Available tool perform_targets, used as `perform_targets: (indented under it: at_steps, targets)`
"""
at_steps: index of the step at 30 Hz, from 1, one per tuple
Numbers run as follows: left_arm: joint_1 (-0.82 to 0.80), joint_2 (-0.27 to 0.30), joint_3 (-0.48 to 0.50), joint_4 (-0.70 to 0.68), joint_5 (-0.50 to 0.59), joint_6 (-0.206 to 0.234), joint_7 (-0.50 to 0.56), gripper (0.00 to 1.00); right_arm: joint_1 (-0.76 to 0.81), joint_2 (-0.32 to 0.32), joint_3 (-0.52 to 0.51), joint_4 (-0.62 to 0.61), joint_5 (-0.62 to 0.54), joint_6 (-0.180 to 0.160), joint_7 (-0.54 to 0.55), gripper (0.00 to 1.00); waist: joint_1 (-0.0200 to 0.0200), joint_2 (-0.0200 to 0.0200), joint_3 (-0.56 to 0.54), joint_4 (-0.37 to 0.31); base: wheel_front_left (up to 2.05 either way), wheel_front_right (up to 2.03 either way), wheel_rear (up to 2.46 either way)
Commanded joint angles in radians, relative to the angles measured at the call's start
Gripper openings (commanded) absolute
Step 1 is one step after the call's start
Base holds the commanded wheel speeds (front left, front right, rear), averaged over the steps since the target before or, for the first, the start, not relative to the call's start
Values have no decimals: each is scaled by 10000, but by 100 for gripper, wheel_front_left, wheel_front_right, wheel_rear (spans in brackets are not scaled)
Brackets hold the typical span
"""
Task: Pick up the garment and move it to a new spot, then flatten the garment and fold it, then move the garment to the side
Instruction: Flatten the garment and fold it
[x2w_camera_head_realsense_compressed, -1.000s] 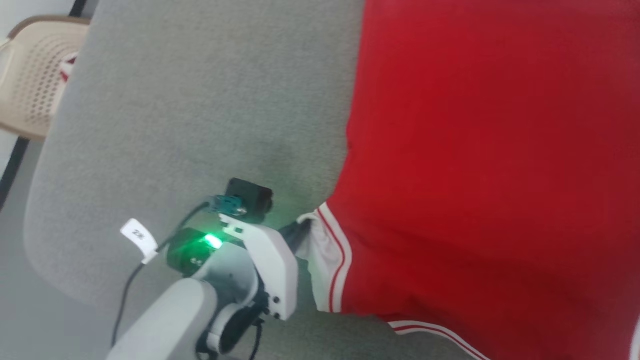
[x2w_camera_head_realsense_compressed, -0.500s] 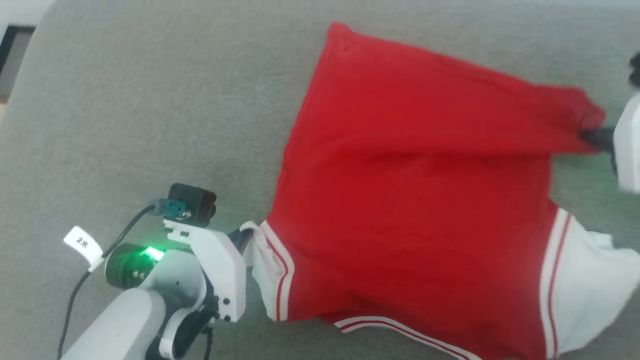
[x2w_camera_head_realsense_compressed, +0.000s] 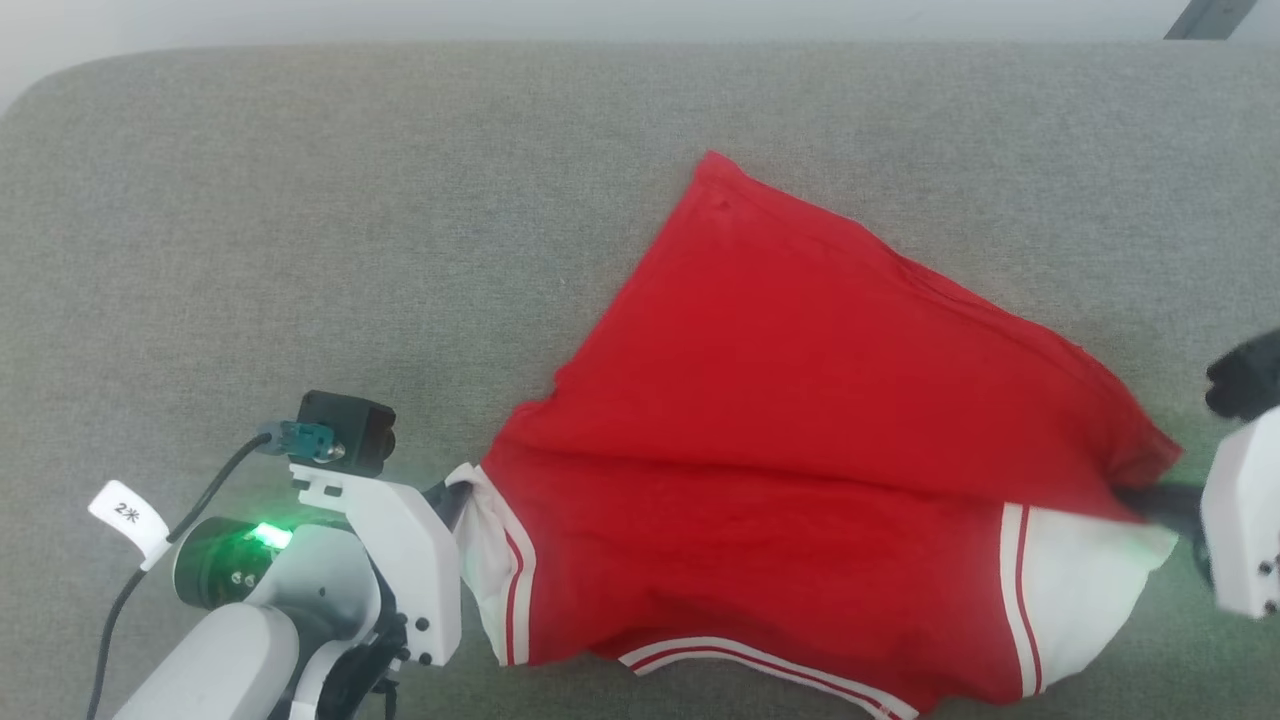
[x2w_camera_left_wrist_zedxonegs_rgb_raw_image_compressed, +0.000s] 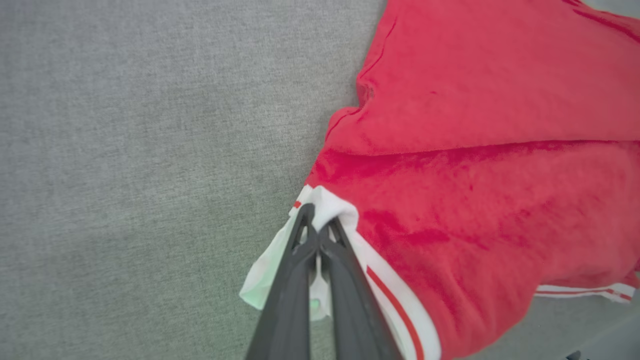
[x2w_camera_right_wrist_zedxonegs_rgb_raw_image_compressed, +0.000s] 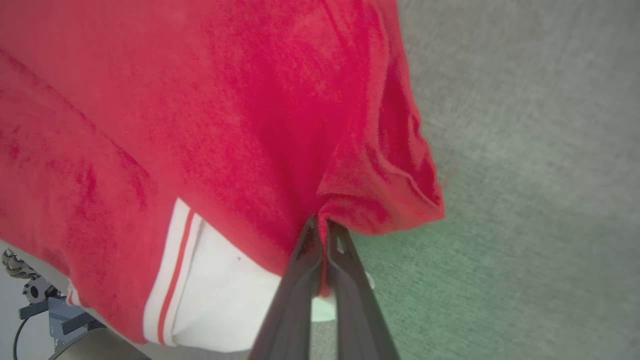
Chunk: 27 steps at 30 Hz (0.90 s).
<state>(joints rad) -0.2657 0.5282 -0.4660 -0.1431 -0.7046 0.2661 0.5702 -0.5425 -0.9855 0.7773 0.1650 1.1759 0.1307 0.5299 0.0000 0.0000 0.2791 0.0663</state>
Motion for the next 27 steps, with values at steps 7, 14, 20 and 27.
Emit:
perform_targets:
  at_steps: [7,14,20,27]
  targets:
    - [32,-78,-65,49,-126,15,3,0,1180,1815,-544,2016,-567,-20,-541,0,0,0,47,-16,0,0,0]
    - [99,-54,-90,168,-139,10,6,0,880,2933,-1314,2927,-1422,-58,-735,100,0,0,-99,-19,0,0,0]
    - [235,11,-95,46,-112,93,-80,0,773,2179,-2493,1227,-1666,0,-577,100,0,0,-195,0,0,0,0]
    - [124,-141,-282,-39,-61,21,-83,0,567,2098,-4003,-899,-2527,0,-47,100,0,0,-161,265,0,0,0]
